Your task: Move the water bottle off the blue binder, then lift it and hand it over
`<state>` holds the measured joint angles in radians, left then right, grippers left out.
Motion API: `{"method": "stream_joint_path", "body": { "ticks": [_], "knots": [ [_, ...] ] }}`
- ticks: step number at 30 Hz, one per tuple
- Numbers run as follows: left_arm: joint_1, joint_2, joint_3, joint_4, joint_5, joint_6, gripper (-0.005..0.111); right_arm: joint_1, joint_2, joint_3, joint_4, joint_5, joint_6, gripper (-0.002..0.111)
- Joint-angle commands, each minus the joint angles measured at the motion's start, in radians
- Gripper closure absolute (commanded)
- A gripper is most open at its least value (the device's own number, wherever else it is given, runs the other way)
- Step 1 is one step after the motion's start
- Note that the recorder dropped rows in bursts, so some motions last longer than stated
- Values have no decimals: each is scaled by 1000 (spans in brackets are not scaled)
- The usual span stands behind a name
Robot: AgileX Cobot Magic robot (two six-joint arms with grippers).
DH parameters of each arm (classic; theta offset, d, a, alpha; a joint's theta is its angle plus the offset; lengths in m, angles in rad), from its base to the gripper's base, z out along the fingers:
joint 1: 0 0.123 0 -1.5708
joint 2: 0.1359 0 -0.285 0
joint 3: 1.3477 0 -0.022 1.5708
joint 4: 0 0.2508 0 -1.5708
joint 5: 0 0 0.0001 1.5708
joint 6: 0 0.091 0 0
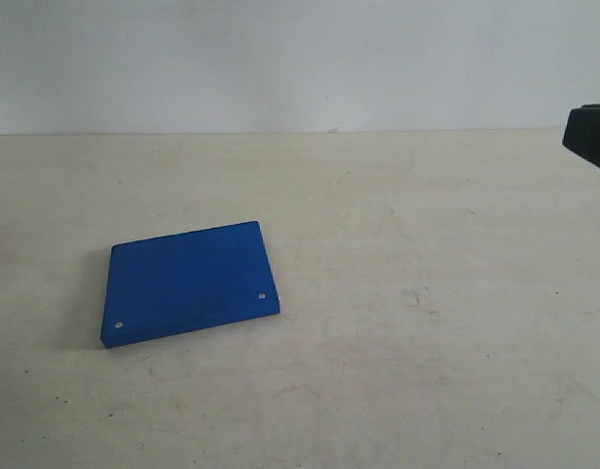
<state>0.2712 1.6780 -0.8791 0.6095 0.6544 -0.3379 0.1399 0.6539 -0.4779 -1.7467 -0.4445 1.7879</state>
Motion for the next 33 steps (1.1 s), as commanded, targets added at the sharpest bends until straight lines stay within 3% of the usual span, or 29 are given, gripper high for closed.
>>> {"method": "stream_joint_path", "body": {
  "ticks": [1,6,17,22,26,33],
  "knots": [
    [40,48,-21,12,-100,-14,39,-6,-3,0,2,-5,9,109],
    [58,116,-21,20,-204,-14,39,-6,-3,0,2,-5,9,109],
    [58,239,-22,44,-219,-14,41,-6,-3,0,2,8,9,109],
    [58,283,-22,40,-242,-43,64,-6,-3,0,2,29,9,109],
    [58,283,-22,-9,-238,-52,98,-6,-3,0,2,61,9,109],
    [58,117,-22,-78,-219,-38,102,-6,-3,0,2,116,9,109]
  ]
}}
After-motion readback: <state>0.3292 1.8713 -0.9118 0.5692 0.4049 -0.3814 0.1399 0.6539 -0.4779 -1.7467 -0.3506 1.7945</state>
